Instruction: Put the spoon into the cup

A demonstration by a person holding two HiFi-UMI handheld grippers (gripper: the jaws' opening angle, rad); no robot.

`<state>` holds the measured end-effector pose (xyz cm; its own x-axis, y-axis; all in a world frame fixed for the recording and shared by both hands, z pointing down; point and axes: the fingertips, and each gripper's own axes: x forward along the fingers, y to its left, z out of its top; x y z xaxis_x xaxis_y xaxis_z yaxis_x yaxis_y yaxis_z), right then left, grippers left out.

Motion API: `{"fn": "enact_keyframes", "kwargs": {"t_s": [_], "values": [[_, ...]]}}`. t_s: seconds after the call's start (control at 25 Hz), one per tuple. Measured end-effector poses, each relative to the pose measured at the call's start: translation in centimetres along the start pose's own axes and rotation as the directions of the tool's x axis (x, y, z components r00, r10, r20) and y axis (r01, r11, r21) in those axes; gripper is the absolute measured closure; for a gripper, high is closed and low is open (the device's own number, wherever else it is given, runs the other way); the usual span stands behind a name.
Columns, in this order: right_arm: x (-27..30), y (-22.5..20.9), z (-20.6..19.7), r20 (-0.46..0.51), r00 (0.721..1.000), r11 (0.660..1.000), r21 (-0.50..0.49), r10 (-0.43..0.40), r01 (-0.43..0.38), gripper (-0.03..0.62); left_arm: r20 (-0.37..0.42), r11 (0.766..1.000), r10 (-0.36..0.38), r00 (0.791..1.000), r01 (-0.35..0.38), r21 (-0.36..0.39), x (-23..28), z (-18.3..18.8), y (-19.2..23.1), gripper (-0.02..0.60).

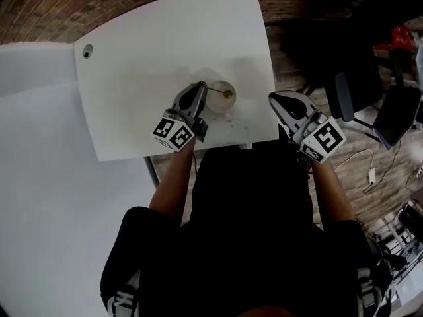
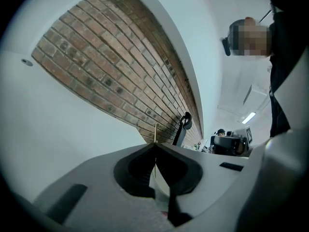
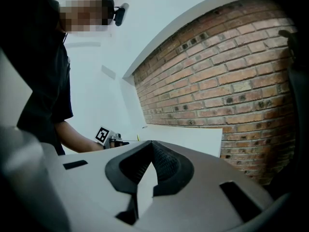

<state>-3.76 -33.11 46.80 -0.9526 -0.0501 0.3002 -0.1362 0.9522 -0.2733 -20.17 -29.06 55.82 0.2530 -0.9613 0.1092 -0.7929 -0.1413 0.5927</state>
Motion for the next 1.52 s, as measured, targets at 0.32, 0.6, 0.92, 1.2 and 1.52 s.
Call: {"fn": "enact_keyframes", "kwargs": {"t_s": [0.32,0.6,0.92,1.2,1.52], "values": [[-0.2,0.4,-0.4,-0.009,1.0,1.0,-0.001,0.003,-0.003,0.588,-0.002,1.0,0.004,1.0,-0.004,0.003,0.3,-0.4,0.0,0.565],[-0.4,0.5,-0.8,-0.013,1.0,1.0,0.002,0.005,-0.005,0.588,0.0,1.0,0.007,1.0,-0.007,-0.012,0.3,-0.5,0.2,0.565],[-0.3,0.8,-1.6,-0.045,0.999,1.0,-0.028,0.006,-0.008,0.588,0.007,1.0,0.019,1.0,-0.018,-0.015,0.3,-0.6,0.3,0.565],[-0.5,1.0,-1.8,-0.048,0.999,0.999,-0.035,0.008,-0.01,0.588,0.024,1.0,0.01,1.0,-0.01,-0.013,0.0,-0.8,0.2,0.563],[-0.7,1.0,-1.7,-0.045,0.999,0.999,-0.042,0.006,-0.008,0.588,0.058,1.0,0.016,0.998,-0.016,-0.001,-0.5,0.4,0.2,0.549]]}}
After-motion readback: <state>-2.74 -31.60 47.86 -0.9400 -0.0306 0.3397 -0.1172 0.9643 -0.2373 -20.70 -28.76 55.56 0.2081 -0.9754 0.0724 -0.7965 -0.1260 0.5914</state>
